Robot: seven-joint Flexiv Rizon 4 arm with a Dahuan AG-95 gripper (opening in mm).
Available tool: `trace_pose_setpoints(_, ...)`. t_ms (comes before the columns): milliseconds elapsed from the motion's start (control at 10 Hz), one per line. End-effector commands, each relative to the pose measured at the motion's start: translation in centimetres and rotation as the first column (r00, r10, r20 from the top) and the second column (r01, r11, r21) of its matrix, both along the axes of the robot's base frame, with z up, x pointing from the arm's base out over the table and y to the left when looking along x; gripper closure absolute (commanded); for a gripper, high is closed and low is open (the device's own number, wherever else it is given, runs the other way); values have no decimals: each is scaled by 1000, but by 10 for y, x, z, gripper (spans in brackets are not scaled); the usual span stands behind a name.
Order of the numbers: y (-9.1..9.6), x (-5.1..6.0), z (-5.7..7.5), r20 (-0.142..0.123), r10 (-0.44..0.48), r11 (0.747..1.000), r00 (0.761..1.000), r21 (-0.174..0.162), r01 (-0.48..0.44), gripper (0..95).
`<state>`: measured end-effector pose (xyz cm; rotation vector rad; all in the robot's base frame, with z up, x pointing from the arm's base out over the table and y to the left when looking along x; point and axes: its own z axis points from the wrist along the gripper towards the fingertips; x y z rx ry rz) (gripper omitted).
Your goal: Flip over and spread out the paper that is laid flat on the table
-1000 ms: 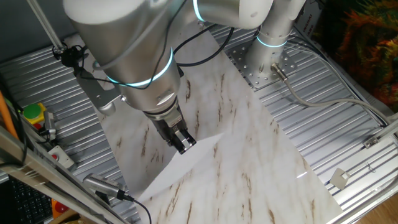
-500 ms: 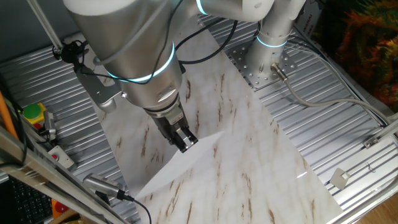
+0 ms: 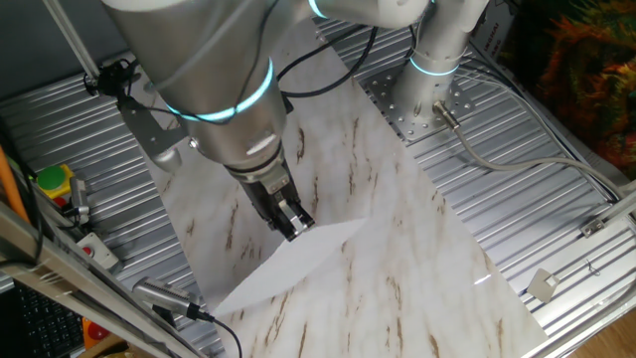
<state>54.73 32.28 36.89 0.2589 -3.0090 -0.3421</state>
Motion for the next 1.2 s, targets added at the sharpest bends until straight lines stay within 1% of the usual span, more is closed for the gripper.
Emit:
trace_pose_setpoints(100,-1,0,-3,5,42,999,999,-13,-42,950)
trace_pose_setpoints(200,-3,0,-6,8,59,998,998,-16,-59,950)
trace_pose_setpoints(300,-6,0,-8,10,76,997,997,-32,-76,950)
trace_pose_setpoints(400,-8,1,-10,12,89,995,996,-40,-88,950)
trace_pose_setpoints(500,-16,1,-12,17,114,992,993,-49,-113,950)
trace_pose_setpoints(700,-32,-1,-15,24,151,987,988,-55,-150,950)
trace_pose_setpoints(1000,-47,-4,-16,32,193,979,981,-76,-191,950)
trace_pose_setpoints(1100,-53,-5,-18,40,226,969,973,-110,-221,950)
trace_pose_setpoints(1200,-57,-5,-21,45,249,961,967,-133,-242,950)
